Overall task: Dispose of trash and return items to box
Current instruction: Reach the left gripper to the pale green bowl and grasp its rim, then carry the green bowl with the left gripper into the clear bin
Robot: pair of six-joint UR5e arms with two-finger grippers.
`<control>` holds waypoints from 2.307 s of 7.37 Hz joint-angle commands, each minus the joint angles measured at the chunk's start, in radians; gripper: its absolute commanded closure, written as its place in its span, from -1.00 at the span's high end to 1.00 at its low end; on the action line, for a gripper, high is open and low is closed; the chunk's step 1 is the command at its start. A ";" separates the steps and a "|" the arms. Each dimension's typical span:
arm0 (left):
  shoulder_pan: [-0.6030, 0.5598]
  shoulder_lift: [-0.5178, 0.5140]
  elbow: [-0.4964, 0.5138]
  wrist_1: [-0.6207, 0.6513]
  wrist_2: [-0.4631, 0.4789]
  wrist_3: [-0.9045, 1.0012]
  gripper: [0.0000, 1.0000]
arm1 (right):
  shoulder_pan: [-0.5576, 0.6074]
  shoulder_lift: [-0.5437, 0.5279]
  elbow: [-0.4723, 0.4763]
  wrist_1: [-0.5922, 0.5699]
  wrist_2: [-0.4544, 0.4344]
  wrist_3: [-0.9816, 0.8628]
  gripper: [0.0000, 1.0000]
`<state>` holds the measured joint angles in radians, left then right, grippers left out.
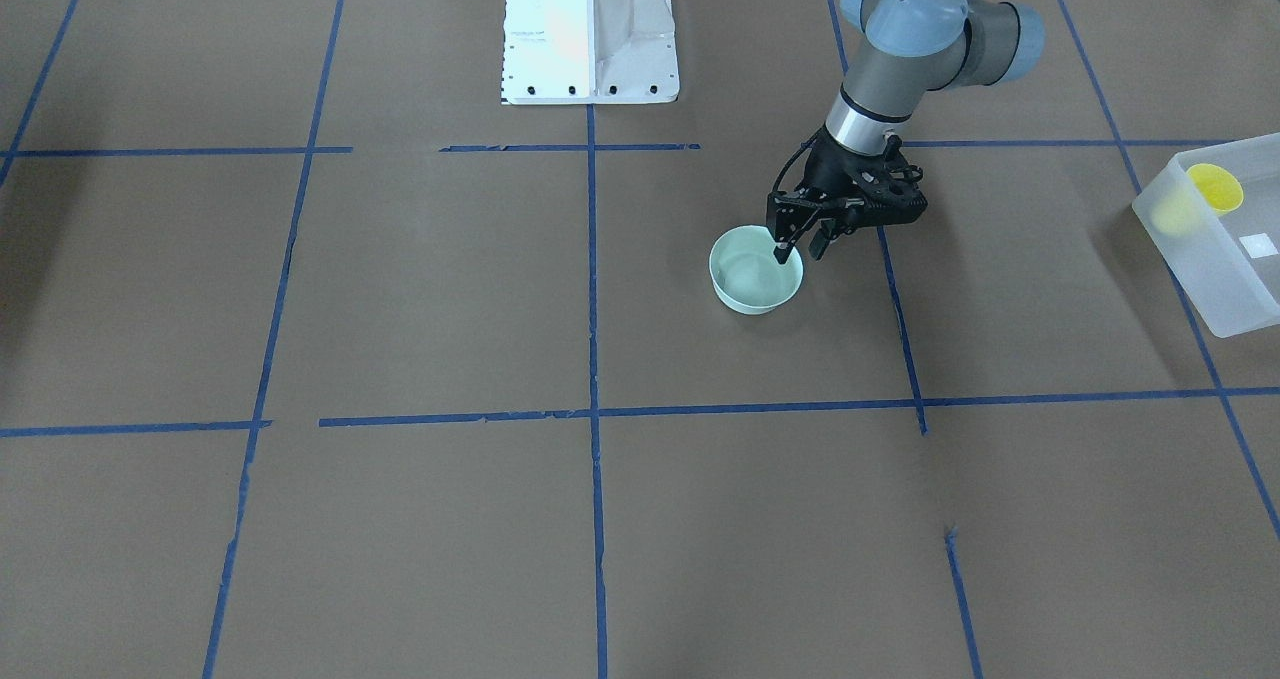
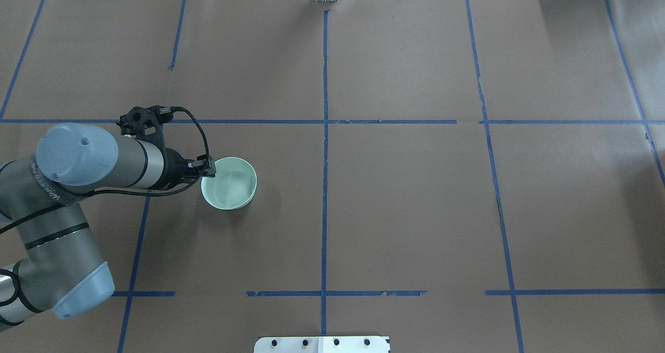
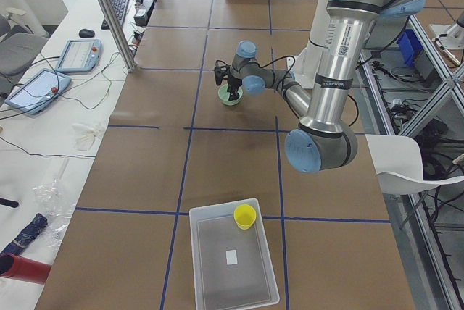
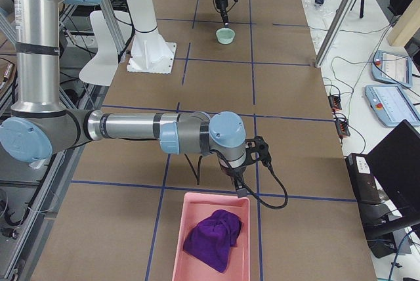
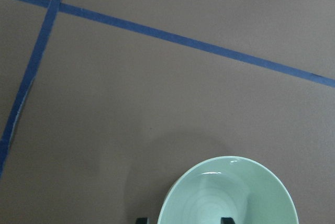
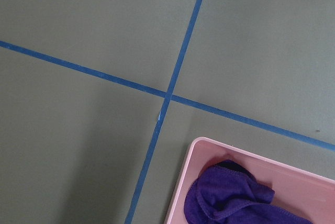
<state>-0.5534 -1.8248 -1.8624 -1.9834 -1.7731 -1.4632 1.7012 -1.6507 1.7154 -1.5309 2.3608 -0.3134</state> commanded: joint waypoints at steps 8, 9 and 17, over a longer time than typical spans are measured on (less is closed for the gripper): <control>-0.163 0.105 -0.150 0.020 -0.149 0.292 -1.00 | 0.000 -0.023 0.000 0.018 0.002 -0.003 1.00; -0.297 0.143 -0.170 0.020 -0.236 0.446 -1.00 | -0.002 -0.023 0.000 0.018 0.002 -0.003 1.00; -1.071 0.361 0.300 0.000 -0.489 1.959 -1.00 | -0.002 -0.023 -0.004 0.044 0.009 -0.001 1.00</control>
<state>-1.5632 -1.4661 -1.6594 -1.9767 -2.2581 0.3494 1.6997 -1.6742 1.7120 -1.4874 2.3700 -0.3138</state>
